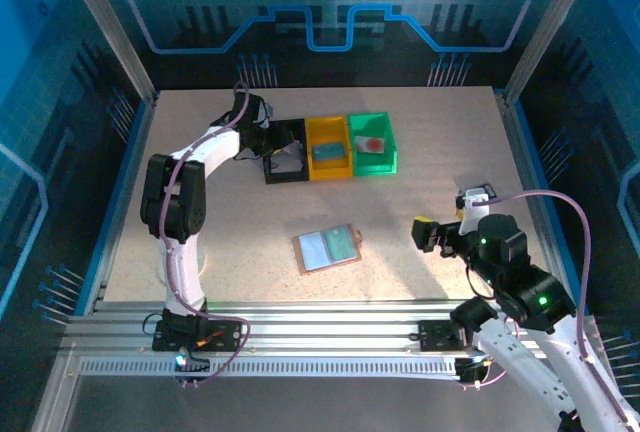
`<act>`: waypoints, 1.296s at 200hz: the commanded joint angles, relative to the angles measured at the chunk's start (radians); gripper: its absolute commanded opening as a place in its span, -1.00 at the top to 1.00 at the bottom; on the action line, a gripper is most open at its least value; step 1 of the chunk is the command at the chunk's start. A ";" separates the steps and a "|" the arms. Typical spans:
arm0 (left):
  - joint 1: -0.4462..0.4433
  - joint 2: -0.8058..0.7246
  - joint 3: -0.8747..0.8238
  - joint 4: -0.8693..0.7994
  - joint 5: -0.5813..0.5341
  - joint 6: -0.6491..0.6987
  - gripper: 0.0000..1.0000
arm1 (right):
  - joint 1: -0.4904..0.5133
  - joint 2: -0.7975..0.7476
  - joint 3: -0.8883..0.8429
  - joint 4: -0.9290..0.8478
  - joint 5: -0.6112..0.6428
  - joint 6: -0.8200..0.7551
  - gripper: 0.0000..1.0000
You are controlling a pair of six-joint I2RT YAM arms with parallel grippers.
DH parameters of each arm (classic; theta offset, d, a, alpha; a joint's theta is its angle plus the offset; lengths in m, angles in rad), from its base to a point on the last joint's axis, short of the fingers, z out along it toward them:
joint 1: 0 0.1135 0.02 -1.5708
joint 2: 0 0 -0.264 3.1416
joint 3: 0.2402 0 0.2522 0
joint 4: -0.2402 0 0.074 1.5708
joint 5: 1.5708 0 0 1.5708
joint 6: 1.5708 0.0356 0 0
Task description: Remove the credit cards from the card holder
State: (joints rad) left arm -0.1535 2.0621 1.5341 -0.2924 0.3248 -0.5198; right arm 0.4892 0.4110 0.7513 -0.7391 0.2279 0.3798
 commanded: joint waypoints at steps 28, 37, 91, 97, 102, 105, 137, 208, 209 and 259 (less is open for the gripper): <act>-0.006 -0.046 0.081 -0.102 -0.035 0.041 0.22 | -0.015 -0.018 -0.013 0.027 -0.004 -0.013 -1.00; -0.006 -0.060 0.094 -0.120 -0.042 0.048 0.21 | -0.015 -0.018 -0.015 0.026 -0.004 -0.014 -1.00; -0.009 -0.206 0.133 -0.215 -0.067 0.068 0.00 | -0.017 -0.029 -0.018 0.029 -0.005 -0.014 -1.00; -0.013 -0.236 0.127 -0.222 -0.069 0.070 -0.05 | -0.017 -0.029 -0.017 0.030 -0.007 -0.013 -1.00; -0.017 -0.262 0.121 -0.227 -0.072 0.073 -0.10 | -0.018 -0.028 -0.018 0.031 -0.007 -0.014 -1.00; -0.020 -0.279 0.116 -0.229 -0.076 0.075 -0.14 | -0.018 -0.028 -0.017 0.031 -0.009 -0.013 -1.00; -0.091 -0.493 0.046 -0.291 -0.130 0.116 -0.56 | -0.018 -0.026 -0.017 0.027 -0.024 -0.011 -1.00; -0.374 -1.144 -0.445 -0.278 -0.333 -0.071 -0.98 | 0.003 -0.016 -0.016 0.027 -0.077 -0.014 -1.00; -0.375 -1.154 -0.456 -0.274 -0.332 -0.077 -0.98 | 0.004 -0.015 -0.016 0.027 -0.077 -0.015 -1.00; -0.519 -1.363 -0.708 -0.249 -0.437 -0.202 -0.98 | 0.043 0.044 -0.009 0.016 -0.102 -0.017 -1.00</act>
State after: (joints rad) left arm -0.6258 0.7136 0.8841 -0.5453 -0.0193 -0.6327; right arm 0.5068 0.4229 0.7452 -0.7322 0.1486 0.3794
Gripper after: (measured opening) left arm 0.991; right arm 0.997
